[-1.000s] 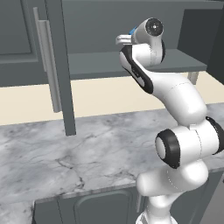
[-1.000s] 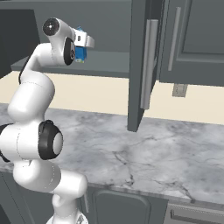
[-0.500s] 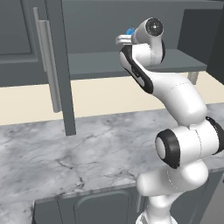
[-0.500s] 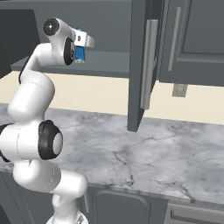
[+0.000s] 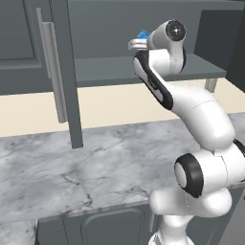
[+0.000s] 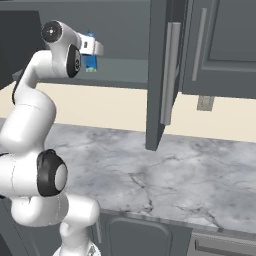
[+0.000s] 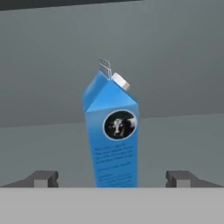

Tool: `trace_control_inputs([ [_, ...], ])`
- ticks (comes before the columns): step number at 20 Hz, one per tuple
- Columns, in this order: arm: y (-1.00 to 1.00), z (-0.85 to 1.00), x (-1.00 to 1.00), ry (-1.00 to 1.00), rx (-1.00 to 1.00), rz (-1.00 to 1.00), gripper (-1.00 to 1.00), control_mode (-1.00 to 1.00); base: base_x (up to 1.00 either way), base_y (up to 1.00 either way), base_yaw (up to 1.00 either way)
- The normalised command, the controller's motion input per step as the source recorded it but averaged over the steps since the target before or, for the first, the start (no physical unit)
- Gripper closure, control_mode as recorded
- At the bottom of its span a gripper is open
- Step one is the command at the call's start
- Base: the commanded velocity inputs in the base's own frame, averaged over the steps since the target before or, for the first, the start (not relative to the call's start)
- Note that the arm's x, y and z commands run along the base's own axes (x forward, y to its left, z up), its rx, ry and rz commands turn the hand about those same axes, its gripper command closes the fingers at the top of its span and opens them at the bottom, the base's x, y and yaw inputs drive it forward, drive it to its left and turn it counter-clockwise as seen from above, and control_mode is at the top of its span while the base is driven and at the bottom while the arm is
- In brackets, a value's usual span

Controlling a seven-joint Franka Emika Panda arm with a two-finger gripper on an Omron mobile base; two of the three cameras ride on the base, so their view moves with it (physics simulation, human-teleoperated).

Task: Pick the milk from the counter and place it in the open cabinet.

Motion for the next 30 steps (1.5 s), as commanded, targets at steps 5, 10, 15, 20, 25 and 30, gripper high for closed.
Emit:
trace_control_inputs([
  [5, 0.03, 0.0, -1.0, 0.0, 0.0, 0.12, -1.0, -1.0, 0.0, 0.0, 0.0],
  [10, 0.0, 0.0, -1.0, 0.0, 0.0, 0.03, -1.0, -1.0, 0.0, 0.0, 0.0],
  [15, 0.0, 0.0, -1.0, 0.06, 0.0, 0.0, -1.0, -1.0, 0.0, 0.0, 0.0],
  [20, 0.0, -0.05, -1.0, 0.1, -0.02, 0.0, -1.0, -1.0, 0.0, 0.0, 0.0],
  [25, 0.0, -0.31, -1.0, 0.07, -0.03, 0.0, -1.0, -1.0, 0.0, 0.0, 0.0],
  [30, -0.01, -0.47, -1.0, 0.08, -0.01, -0.01, -1.0, -1.0, 0.0, 0.0, 0.0],
])
